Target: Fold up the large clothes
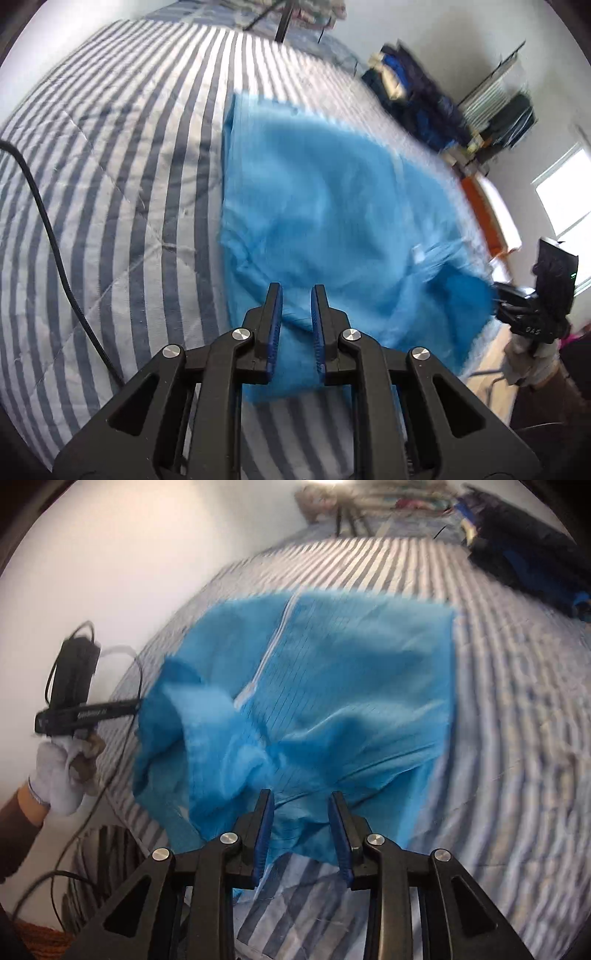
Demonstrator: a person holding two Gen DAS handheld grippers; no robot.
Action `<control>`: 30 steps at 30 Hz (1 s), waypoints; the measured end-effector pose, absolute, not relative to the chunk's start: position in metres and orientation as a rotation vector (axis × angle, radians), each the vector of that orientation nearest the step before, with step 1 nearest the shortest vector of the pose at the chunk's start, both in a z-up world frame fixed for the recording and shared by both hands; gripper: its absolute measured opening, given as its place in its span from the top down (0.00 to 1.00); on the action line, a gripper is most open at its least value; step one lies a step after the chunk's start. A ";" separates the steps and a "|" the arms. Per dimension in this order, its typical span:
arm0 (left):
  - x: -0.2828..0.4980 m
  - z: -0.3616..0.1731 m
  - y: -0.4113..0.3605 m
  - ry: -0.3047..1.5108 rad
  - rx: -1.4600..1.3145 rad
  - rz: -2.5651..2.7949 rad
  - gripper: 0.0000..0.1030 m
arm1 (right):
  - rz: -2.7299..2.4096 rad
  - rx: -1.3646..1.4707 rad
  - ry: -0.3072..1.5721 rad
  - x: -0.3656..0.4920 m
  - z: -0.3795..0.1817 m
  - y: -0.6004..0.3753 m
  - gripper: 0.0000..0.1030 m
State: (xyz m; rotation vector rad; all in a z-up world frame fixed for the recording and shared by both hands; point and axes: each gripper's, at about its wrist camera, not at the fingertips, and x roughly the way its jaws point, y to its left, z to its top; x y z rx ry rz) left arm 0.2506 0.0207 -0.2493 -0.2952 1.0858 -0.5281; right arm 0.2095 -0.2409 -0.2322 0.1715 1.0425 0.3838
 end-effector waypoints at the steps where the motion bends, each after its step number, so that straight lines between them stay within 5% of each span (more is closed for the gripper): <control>1: 0.245 -0.241 0.022 1.065 -0.310 -0.546 0.87 | 0.399 0.186 1.020 0.207 -0.223 -0.244 0.67; 12: 0.216 -0.217 -0.024 1.033 -0.254 -0.700 0.87 | 0.675 0.140 0.941 0.197 -0.191 -0.176 0.67; 23: 0.251 -0.273 -0.037 1.143 -0.220 -0.603 0.87 | 0.483 0.462 1.044 0.244 -0.265 -0.235 0.68; 30: 0.239 -0.231 -0.039 1.052 -0.267 -0.632 0.87 | 0.460 0.416 0.948 0.200 -0.224 -0.247 0.65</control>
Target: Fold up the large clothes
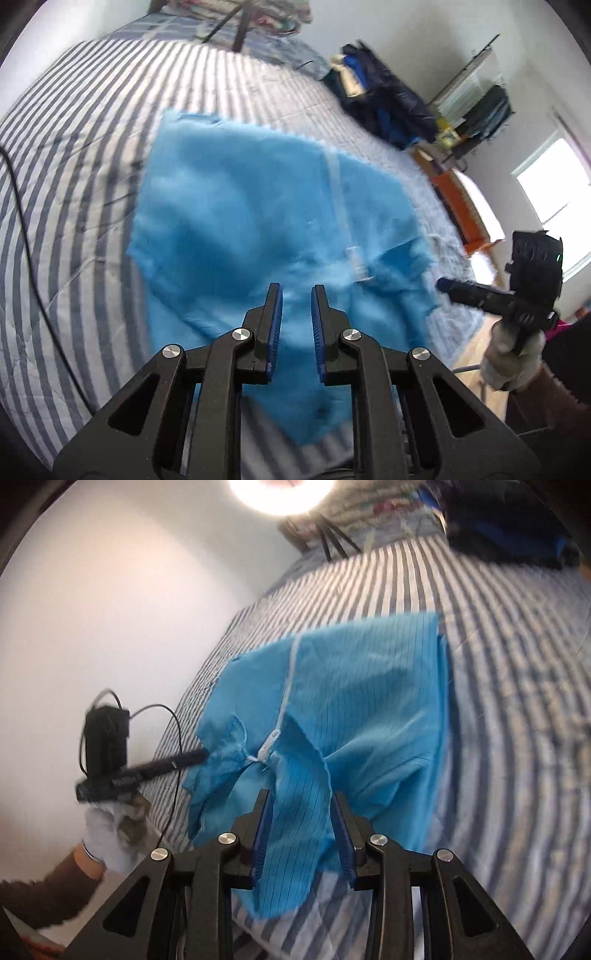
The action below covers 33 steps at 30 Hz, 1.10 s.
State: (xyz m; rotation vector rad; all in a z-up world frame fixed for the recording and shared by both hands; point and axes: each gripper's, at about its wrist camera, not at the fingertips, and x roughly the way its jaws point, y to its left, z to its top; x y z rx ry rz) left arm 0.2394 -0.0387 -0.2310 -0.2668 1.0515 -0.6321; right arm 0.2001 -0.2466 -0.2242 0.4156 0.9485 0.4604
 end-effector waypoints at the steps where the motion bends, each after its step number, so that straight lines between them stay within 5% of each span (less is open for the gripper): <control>1: 0.237 -0.227 -0.044 1.055 -0.271 -0.655 0.87 | 0.453 0.375 0.940 0.192 -0.218 -0.242 0.65; 4: 0.237 -0.224 -0.069 1.099 -0.282 -0.734 0.79 | 0.465 0.278 0.929 0.176 -0.210 -0.222 0.64; 6: 0.241 -0.227 -0.089 1.131 -0.275 -0.752 0.64 | 0.470 0.214 0.932 0.174 -0.212 -0.206 0.62; 21: 0.309 -0.268 -0.164 1.258 -0.280 -0.677 0.64 | 0.499 0.067 1.027 0.176 -0.257 -0.184 0.61; 33: 0.305 -0.196 -0.021 1.026 -0.285 -0.552 0.64 | 0.399 0.147 0.840 0.191 -0.202 -0.243 0.61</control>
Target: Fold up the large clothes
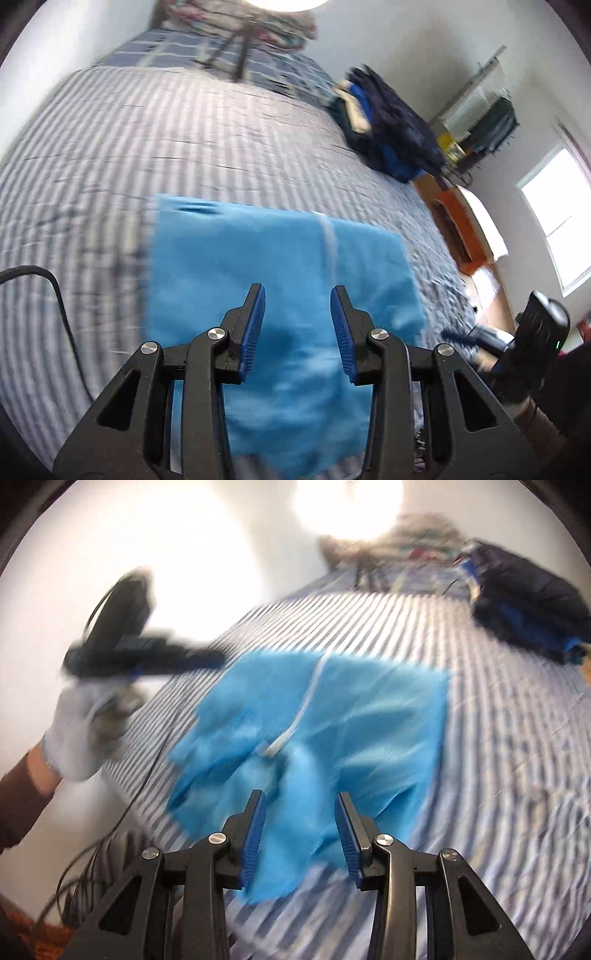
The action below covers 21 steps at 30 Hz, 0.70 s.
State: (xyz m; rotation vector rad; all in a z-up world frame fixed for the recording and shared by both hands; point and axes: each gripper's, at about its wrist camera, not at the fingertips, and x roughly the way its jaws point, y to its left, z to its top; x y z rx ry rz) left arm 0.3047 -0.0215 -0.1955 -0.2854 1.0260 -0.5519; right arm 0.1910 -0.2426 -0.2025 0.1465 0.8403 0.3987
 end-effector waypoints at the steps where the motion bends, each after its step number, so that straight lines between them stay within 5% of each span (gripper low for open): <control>1: 0.311 -0.198 -0.014 1.029 -0.295 -0.532 0.64 | 0.369 0.151 0.818 0.198 -0.199 -0.248 0.61; 7: 0.349 -0.204 -0.011 1.003 -0.309 -0.522 0.64 | 0.319 0.122 0.781 0.259 -0.184 -0.247 0.59; 9: 0.363 -0.211 -0.019 1.015 -0.314 -0.536 0.64 | 0.318 0.099 0.787 0.280 -0.185 -0.246 0.65; 21: 0.384 -0.279 -0.037 1.086 -0.149 -0.484 0.64 | 0.268 0.089 0.951 0.341 -0.260 -0.265 0.69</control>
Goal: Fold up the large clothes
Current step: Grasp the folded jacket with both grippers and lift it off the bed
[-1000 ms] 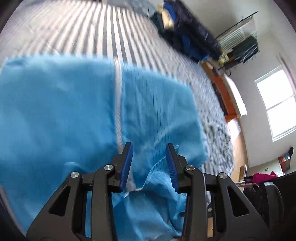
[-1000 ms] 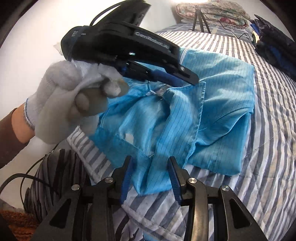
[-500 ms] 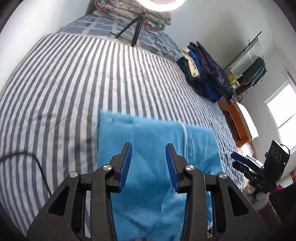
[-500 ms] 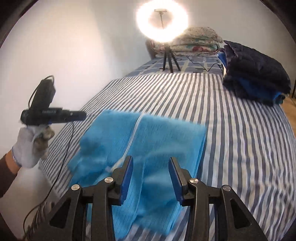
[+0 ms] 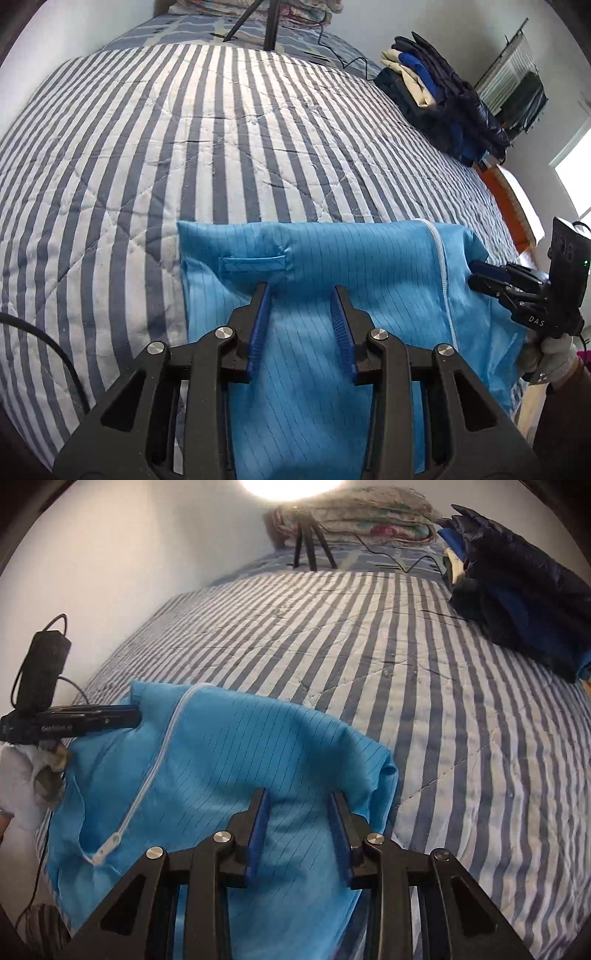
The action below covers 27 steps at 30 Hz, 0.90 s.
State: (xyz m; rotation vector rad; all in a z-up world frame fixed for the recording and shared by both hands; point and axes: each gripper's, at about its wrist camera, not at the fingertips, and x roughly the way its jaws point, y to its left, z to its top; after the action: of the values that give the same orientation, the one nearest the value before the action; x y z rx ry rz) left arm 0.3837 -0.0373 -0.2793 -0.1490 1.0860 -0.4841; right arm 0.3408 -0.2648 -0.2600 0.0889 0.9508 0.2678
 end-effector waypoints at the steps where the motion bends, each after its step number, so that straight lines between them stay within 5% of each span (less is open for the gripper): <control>1: 0.382 -0.277 -0.036 1.088 -0.137 -0.477 0.64 | 0.271 0.108 0.962 0.341 -0.259 -0.268 0.69; 7: 0.350 -0.253 0.005 1.064 -0.193 -0.473 0.59 | 0.254 0.105 0.981 0.304 -0.239 -0.286 0.69; 9: 0.341 -0.251 0.022 1.073 -0.268 -0.476 0.32 | 0.265 0.182 0.973 0.291 -0.236 -0.300 0.64; 10: 0.336 -0.253 0.030 1.085 -0.311 -0.477 0.28 | 0.274 0.245 0.970 0.283 -0.234 -0.309 0.60; 14: 0.323 -0.272 0.064 1.142 -0.528 -0.496 0.27 | 0.321 0.446 0.962 0.266 -0.243 -0.329 0.32; 27: 0.316 -0.307 0.085 1.204 -0.817 -0.580 0.31 | 0.479 0.827 1.008 0.258 -0.300 -0.345 0.41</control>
State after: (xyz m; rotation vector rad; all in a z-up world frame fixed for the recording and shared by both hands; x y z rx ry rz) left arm 0.3164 0.0851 -0.3069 -0.8174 1.2042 -0.5803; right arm 0.2577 -0.3445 -0.2998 0.8269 1.0078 0.4787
